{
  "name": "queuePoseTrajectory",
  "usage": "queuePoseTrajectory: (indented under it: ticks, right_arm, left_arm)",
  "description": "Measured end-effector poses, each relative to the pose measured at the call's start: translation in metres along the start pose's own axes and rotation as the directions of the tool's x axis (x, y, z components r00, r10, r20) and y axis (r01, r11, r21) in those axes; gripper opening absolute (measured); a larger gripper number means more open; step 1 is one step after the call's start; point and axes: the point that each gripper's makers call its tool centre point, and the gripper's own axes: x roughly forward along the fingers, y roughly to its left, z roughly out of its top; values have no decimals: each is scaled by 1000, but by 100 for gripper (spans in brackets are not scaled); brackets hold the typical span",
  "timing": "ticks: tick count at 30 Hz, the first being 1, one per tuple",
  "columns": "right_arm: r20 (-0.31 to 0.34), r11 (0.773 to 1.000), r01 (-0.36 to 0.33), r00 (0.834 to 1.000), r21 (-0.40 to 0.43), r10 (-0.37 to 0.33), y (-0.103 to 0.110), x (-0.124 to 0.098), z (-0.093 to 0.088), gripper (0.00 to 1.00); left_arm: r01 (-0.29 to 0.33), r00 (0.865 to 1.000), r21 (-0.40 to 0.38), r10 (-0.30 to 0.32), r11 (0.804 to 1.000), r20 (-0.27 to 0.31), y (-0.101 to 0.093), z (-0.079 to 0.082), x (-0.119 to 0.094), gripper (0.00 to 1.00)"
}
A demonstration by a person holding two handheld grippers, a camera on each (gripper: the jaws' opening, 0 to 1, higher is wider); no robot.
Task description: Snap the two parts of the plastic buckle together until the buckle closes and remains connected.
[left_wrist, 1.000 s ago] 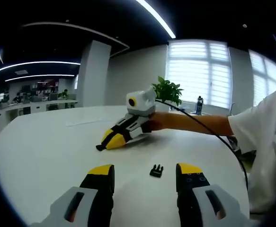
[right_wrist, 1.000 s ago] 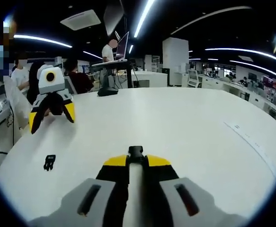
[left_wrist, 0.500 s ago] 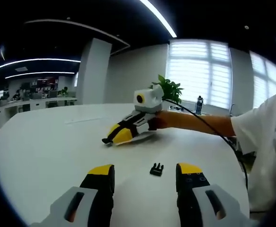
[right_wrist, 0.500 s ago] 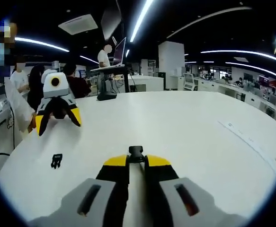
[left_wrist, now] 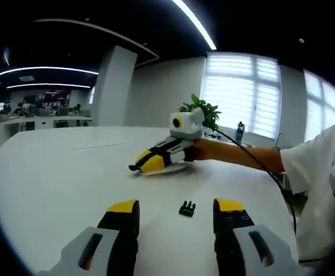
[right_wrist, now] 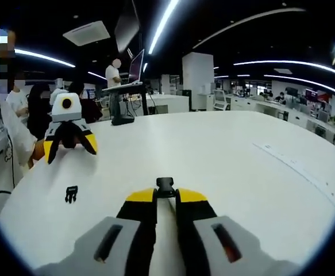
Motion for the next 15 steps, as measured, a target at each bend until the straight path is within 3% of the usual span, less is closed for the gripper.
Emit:
queuePoseTrajectory:
  ticks: [15]
  right_arm:
    - [14, 1000, 17, 1000, -20, -17, 20, -26, -2, 11]
  left_arm:
    - [20, 999, 72, -17, 997, -45, -9, -8, 10, 52]
